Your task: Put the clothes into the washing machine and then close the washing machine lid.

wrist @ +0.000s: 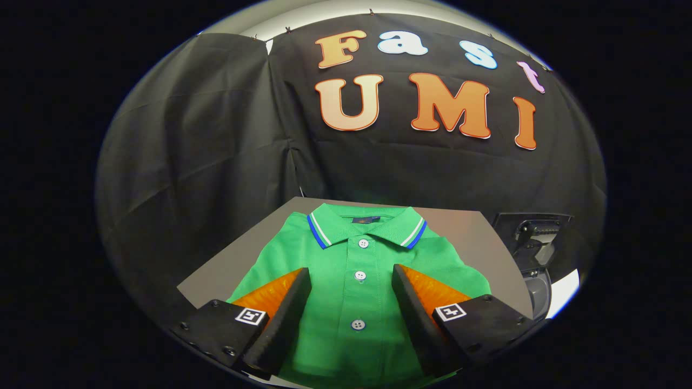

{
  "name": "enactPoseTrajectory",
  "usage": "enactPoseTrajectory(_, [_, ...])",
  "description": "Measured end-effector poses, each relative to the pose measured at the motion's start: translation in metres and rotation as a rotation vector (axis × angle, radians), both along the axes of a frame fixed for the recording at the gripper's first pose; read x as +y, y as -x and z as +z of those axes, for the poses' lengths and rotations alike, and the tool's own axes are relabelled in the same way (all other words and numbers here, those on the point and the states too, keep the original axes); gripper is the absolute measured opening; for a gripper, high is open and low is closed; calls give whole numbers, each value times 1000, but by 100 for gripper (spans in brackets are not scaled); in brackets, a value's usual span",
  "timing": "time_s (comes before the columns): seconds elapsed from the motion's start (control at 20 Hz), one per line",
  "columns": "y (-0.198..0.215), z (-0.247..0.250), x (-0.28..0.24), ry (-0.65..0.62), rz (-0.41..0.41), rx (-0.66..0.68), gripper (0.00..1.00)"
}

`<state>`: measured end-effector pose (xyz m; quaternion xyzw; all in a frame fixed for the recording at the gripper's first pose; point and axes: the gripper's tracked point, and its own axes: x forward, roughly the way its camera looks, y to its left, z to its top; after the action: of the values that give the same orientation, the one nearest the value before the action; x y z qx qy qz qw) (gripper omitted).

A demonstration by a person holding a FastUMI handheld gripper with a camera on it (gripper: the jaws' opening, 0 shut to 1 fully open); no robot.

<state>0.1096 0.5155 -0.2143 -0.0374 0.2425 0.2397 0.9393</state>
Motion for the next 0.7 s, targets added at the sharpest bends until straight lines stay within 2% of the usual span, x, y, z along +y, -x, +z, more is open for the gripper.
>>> enactPoseTrajectory(0.2, [-1,-2,-2,-12,19,-12,93])
enactPoseTrajectory(0.3, [-1,-3,-3,-16,24,-8,77])
enactPoseTrajectory(0.35, [0,-4,-3,-7,36,-2,77])
enactPoseTrajectory(0.5, [-1,-2,-5,-41,37,-5,42])
enactPoseTrajectory(0.7, [2,5,-7,-93,21,-9,20])
